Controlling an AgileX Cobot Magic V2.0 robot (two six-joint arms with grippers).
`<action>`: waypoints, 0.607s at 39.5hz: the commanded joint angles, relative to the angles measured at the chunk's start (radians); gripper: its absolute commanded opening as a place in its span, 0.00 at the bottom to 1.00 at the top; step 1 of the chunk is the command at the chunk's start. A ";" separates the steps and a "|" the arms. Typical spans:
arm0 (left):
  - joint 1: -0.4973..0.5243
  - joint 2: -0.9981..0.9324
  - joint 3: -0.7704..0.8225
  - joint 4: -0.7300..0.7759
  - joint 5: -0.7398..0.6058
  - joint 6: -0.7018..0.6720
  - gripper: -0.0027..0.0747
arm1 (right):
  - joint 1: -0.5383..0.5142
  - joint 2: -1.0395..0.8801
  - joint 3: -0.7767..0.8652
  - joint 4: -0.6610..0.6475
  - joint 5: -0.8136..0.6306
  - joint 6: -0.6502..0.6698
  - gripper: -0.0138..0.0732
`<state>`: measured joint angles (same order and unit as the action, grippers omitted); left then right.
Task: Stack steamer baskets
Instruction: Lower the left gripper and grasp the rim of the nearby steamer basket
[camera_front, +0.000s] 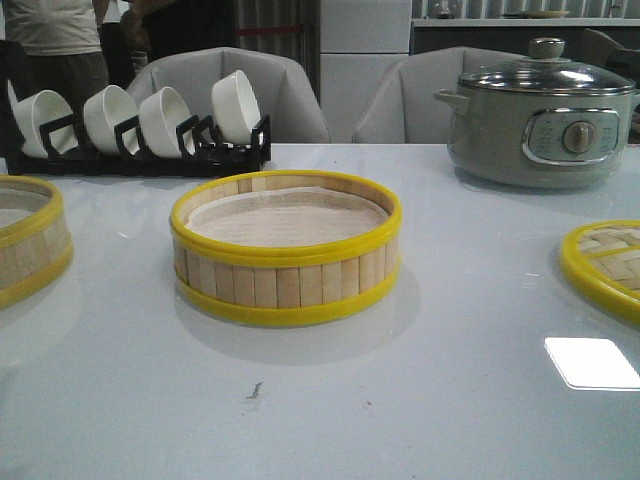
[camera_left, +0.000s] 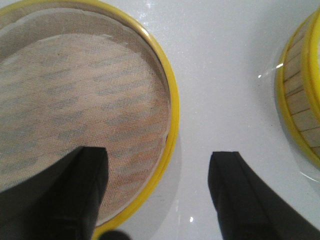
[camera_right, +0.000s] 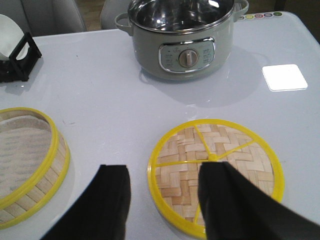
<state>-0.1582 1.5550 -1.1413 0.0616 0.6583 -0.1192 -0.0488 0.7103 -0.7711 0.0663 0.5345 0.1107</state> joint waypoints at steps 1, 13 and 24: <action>0.002 0.033 -0.075 -0.002 -0.068 -0.001 0.66 | 0.002 0.005 -0.039 0.003 -0.074 0.000 0.66; 0.002 0.218 -0.225 -0.007 -0.058 -0.001 0.66 | 0.002 0.005 -0.039 0.003 -0.076 0.000 0.66; 0.002 0.309 -0.257 -0.028 -0.034 -0.001 0.66 | 0.002 0.005 -0.039 0.003 -0.074 0.000 0.66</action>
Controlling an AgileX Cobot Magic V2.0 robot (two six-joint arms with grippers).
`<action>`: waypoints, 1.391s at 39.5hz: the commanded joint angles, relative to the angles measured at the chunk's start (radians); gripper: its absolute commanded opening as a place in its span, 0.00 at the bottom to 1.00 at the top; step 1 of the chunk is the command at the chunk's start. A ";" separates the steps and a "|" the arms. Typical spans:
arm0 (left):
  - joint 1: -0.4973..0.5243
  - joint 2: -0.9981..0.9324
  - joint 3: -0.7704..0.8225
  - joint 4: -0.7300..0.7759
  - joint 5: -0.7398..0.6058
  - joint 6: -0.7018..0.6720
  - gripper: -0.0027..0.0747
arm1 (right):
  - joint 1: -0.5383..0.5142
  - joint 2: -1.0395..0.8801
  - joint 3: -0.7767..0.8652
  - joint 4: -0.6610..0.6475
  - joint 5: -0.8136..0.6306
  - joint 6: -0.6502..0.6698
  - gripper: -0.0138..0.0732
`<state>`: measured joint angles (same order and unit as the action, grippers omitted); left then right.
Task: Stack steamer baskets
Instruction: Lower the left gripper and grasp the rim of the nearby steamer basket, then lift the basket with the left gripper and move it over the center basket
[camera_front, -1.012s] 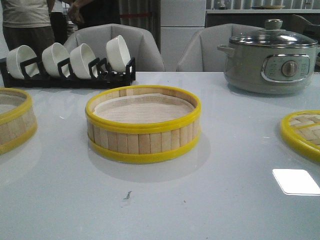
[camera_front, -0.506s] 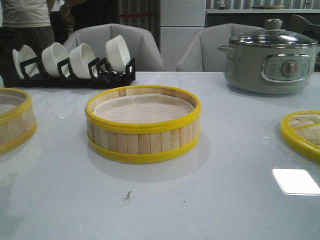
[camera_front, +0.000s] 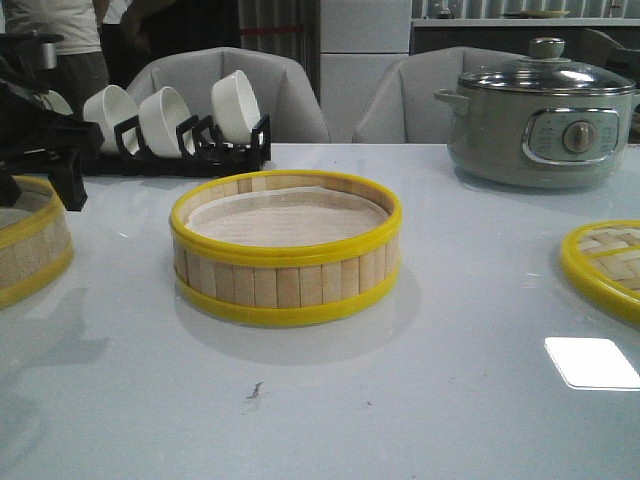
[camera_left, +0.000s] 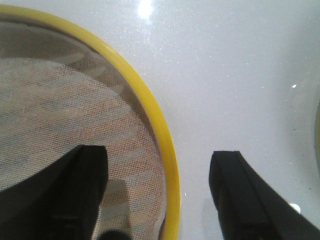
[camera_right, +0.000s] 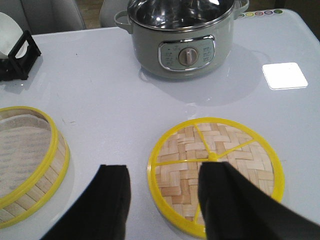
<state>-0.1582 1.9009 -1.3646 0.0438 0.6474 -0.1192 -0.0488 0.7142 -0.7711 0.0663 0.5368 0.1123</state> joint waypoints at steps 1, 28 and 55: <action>0.002 -0.031 -0.033 -0.010 -0.017 -0.001 0.66 | 0.002 0.001 -0.039 0.003 -0.077 -0.001 0.66; -0.005 -0.031 -0.033 -0.037 0.004 -0.001 0.14 | 0.002 0.001 -0.039 0.003 -0.080 -0.001 0.66; -0.398 -0.052 -0.428 -0.024 0.196 -0.001 0.15 | 0.002 0.001 -0.039 0.003 -0.080 -0.001 0.66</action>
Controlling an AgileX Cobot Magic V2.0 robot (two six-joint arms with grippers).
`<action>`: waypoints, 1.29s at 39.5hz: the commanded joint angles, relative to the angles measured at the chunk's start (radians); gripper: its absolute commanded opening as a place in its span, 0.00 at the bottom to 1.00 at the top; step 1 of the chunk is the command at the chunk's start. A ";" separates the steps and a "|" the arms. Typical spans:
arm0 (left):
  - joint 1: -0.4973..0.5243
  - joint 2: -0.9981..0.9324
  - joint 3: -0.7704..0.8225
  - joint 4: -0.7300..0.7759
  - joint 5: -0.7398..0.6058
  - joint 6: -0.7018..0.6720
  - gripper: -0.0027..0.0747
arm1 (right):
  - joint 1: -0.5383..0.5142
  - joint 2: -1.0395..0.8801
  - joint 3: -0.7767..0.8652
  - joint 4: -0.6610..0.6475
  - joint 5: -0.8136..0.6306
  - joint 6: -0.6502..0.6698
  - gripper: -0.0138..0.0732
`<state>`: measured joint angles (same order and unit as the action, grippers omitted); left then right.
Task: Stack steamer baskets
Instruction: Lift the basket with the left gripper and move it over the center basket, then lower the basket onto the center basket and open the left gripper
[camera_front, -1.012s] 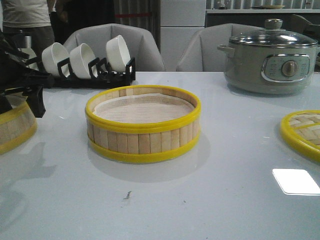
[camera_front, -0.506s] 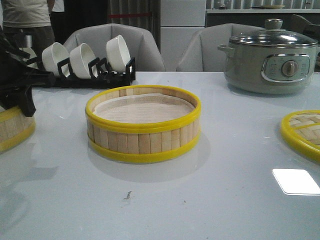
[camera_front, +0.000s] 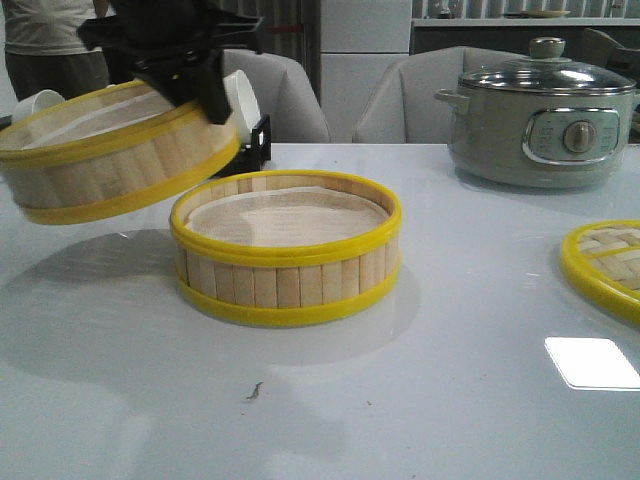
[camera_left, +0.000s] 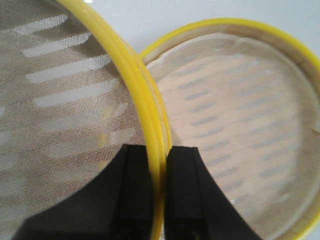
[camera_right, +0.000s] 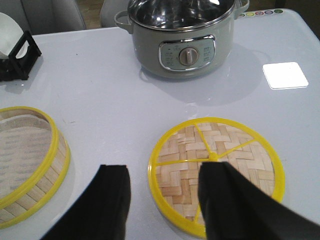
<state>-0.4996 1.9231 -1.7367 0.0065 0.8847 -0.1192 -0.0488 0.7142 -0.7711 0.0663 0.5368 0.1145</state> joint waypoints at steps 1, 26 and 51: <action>-0.072 -0.072 -0.064 0.013 -0.042 -0.001 0.15 | 0.002 0.001 -0.039 0.003 -0.080 -0.003 0.66; -0.287 0.043 -0.099 0.007 -0.115 -0.001 0.15 | 0.002 0.001 -0.039 0.003 -0.079 -0.003 0.66; -0.294 0.061 -0.099 -0.027 -0.182 -0.001 0.14 | 0.002 0.001 -0.039 0.010 -0.078 -0.003 0.66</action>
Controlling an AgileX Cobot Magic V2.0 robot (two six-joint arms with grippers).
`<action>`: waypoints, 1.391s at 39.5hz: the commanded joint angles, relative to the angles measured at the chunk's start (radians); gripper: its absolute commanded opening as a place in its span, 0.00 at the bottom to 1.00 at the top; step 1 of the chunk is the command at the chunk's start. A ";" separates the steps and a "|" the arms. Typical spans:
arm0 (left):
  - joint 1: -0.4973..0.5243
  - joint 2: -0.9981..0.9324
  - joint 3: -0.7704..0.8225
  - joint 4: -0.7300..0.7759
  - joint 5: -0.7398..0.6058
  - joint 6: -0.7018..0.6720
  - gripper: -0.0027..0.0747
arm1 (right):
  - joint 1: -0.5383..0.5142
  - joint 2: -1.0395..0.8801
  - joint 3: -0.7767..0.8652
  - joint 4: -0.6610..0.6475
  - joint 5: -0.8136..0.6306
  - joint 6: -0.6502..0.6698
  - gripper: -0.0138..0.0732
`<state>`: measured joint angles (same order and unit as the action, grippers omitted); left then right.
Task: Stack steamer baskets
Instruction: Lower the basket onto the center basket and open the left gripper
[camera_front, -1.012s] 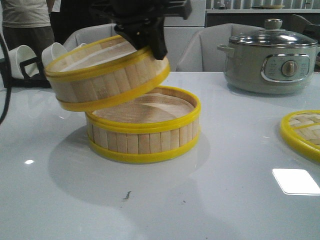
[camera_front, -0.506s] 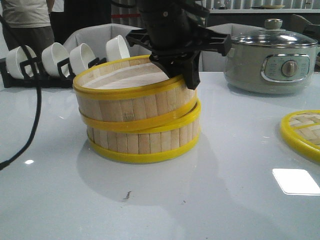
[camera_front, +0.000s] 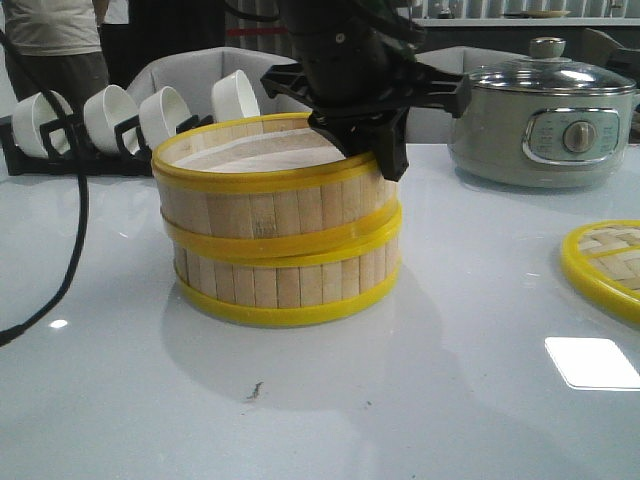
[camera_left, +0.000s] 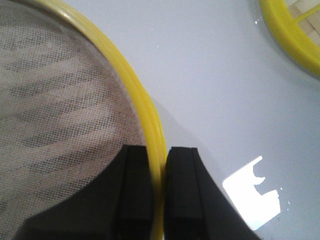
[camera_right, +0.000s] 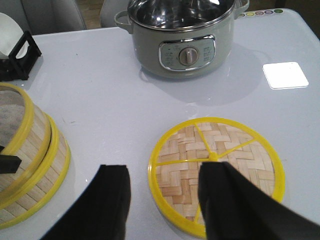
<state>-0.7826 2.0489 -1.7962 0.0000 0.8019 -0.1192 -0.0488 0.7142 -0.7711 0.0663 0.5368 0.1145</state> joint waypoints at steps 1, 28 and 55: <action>-0.012 -0.065 -0.039 -0.024 -0.101 -0.001 0.14 | 0.002 0.001 -0.039 0.010 -0.078 -0.003 0.66; -0.012 -0.065 -0.039 -0.034 -0.119 -0.001 0.14 | 0.002 0.001 -0.039 0.010 -0.080 -0.003 0.66; -0.012 -0.065 -0.039 -0.046 -0.105 -0.001 0.14 | 0.002 0.001 -0.039 0.010 -0.086 -0.003 0.66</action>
<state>-0.7826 2.0495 -1.7962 -0.0311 0.7704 -0.1192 -0.0488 0.7142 -0.7711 0.0789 0.5368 0.1145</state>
